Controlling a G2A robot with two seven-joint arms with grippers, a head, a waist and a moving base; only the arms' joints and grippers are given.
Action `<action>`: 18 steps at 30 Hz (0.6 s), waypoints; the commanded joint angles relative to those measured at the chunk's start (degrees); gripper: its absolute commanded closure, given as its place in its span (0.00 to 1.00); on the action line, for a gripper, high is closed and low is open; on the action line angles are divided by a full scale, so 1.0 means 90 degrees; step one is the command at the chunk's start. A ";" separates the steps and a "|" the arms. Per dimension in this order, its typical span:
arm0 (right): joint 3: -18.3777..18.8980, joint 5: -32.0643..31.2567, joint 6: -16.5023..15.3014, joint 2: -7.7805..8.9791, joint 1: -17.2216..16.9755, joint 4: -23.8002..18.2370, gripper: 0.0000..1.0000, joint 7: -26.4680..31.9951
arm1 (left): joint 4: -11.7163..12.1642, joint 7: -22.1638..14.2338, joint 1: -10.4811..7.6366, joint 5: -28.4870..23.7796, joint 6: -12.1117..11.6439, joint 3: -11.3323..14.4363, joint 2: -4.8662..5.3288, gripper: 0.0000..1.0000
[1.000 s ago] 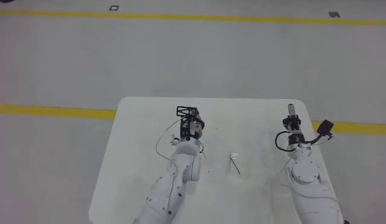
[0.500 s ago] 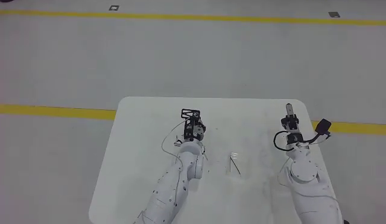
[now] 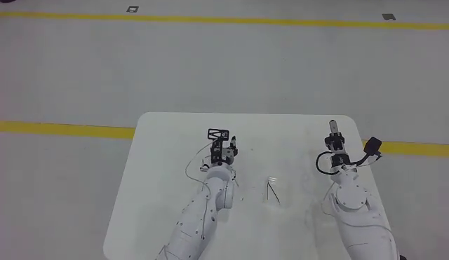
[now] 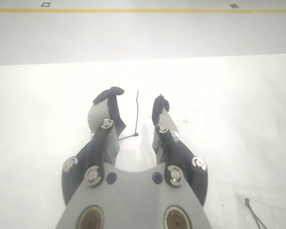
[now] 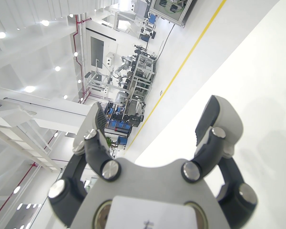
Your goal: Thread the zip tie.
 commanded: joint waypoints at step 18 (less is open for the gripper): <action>-0.0072 0.0064 0.0000 0.0077 -0.0100 -0.0128 0.00 -0.0067 | -0.0753 0.1107 0.0376 0.0000 0.0000 0.0724 0.0383 0.00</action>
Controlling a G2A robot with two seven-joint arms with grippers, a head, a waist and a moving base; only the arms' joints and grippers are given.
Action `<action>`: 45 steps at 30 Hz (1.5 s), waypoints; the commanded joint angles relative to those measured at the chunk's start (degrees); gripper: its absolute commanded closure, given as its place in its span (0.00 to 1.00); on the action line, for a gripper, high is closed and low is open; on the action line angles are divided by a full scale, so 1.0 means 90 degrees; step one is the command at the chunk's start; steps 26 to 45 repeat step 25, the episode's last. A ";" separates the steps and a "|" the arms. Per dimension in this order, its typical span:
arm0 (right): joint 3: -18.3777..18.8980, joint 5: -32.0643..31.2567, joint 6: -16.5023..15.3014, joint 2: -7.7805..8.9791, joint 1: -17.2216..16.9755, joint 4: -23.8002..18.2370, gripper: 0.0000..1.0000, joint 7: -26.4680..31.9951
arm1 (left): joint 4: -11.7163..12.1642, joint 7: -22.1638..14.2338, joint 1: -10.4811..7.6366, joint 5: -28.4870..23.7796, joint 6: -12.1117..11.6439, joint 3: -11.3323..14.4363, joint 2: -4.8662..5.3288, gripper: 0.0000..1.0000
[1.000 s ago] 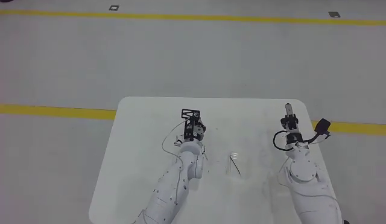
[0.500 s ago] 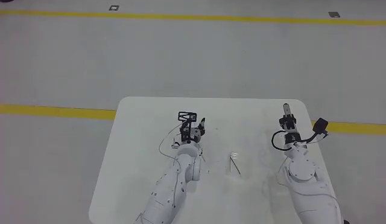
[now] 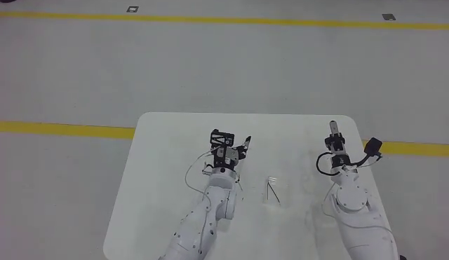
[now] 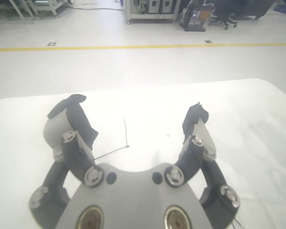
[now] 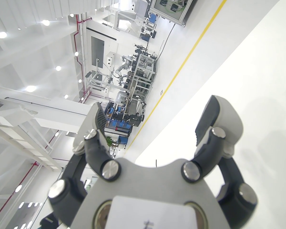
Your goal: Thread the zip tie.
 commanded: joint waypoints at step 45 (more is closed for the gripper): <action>-0.0010 -0.0027 0.0000 0.0029 -0.0070 -0.0110 0.22 -0.0107 | 0.0047 0.0012 -0.0065 0.0000 0.0000 0.0066 0.0048 0.00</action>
